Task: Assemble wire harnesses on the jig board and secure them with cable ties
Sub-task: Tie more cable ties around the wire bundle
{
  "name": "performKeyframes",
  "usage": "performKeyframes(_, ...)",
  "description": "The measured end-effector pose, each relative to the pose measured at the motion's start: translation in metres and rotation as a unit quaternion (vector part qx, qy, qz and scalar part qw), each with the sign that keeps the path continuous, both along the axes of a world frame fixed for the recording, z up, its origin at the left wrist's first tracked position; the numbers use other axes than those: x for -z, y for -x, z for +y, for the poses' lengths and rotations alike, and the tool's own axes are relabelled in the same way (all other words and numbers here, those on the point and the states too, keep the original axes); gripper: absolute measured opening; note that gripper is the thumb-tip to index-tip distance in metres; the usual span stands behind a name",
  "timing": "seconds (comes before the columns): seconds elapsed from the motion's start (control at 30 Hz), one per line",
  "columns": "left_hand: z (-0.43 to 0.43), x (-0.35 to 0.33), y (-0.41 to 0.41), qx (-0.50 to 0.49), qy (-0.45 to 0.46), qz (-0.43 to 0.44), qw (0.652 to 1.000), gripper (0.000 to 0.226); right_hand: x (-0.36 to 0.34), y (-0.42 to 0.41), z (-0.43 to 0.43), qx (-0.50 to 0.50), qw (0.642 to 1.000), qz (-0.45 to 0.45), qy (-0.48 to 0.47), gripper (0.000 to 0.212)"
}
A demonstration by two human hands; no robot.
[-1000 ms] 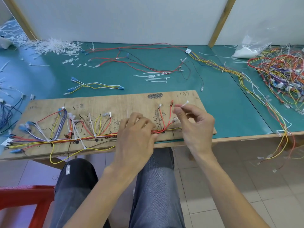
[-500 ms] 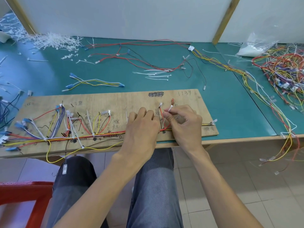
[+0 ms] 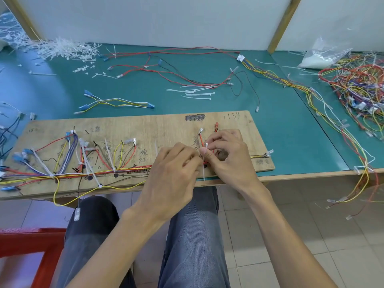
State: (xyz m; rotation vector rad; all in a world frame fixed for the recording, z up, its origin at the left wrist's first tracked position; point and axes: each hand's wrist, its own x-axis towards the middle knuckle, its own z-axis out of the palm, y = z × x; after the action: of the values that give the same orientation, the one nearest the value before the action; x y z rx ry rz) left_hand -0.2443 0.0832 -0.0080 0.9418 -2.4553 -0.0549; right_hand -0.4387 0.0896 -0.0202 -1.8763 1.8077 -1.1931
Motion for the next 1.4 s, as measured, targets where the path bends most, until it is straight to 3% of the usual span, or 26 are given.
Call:
performKeyframes(0.13, 0.006, 0.008, -0.008, 0.066, -0.003, 0.012, 0.998, 0.021, -0.001, 0.002, 0.001, -0.012, 1.000, 0.000, -0.018, 0.011)
performKeyframes(0.4, -0.002, 0.014, 0.000, 0.074, 0.046, 0.020, 0.996, 0.019, -0.004, 0.003, 0.002, -0.020, 0.999, -0.032, -0.018, 0.008)
performKeyframes(0.5, -0.001, 0.012, 0.008, 0.039, 0.036, 0.049, 0.997, 0.022, -0.005, 0.004, 0.004, -0.027, 0.999, -0.047, -0.004, 0.007)
performKeyframes(0.6, 0.002, 0.007, 0.015, -0.064, -0.065, 0.133, 0.987, 0.015, -0.006, 0.007, 0.005, -0.041, 0.997, -0.062, 0.003, 0.010)
performKeyframes(0.73, -0.003, -0.003, 0.028, -0.185, -0.134, 0.110, 0.967, 0.019, -0.006, 0.011, 0.006, -0.063, 0.996, -0.058, -0.009, 0.006)
performKeyframes(1.4, -0.013, -0.008, 0.036, -0.209, -0.202, 0.052, 0.955, 0.022, 0.001, 0.013, 0.007, -0.077, 0.995, -0.043, 0.036, 0.006)
